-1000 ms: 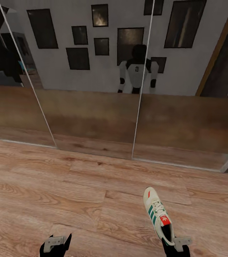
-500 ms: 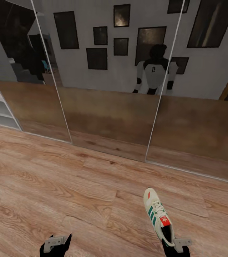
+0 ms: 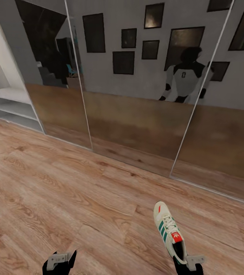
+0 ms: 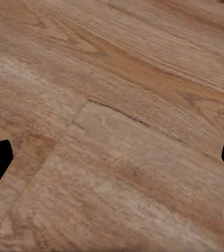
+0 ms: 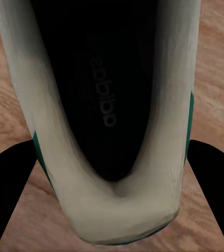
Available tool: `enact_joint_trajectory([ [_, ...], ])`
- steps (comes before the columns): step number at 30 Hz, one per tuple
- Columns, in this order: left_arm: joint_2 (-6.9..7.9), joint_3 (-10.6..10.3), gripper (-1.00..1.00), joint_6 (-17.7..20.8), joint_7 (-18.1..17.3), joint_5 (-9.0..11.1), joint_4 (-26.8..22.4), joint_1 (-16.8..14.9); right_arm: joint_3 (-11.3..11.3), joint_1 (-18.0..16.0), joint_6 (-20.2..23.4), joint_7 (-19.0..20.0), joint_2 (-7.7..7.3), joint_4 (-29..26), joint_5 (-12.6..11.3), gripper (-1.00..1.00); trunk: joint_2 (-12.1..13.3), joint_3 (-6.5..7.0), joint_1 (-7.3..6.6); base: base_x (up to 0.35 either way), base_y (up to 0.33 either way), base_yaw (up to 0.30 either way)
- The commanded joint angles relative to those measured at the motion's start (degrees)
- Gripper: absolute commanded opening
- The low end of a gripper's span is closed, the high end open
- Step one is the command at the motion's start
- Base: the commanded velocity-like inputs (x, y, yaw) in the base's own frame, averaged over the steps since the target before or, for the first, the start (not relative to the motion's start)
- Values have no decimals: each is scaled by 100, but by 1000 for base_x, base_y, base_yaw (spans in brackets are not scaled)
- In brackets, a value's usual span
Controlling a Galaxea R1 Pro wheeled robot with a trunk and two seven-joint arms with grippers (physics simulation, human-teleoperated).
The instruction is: Pick up the two gym shoes and the two sandals from the corridor floor and place them onto the hallstand (shoe rack) in the corridor, making sure they are on the rack and not on the floor. Arrange them so the two gym shoes are next to each other and the two sandals are next to each other.
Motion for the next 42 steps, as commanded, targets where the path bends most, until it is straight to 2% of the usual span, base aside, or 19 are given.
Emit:
enact_joint_trajectory([
  [1,-3,19,100,-7,-53,25,6,-5,-50,-3,-20,49,2,0,22,-100,-2,-4,-1,0,0,278],
  [12,-3,19,100,-7,-53,25,6,-5,-50,-2,-20,49,2,0,22,-100,-2,-4,-1,-173,0,278],
  [20,-3,225,100,-7,-60,25,6,-5,-50,-1,-20,50,2,0,22,-100,-2,-4,-1,-19,0,278],
  [42,-11,238,100,-7,-61,22,6,-5,-50,0,-20,51,2,9,25,-100,-2,-4,-1,0,0,278],
])
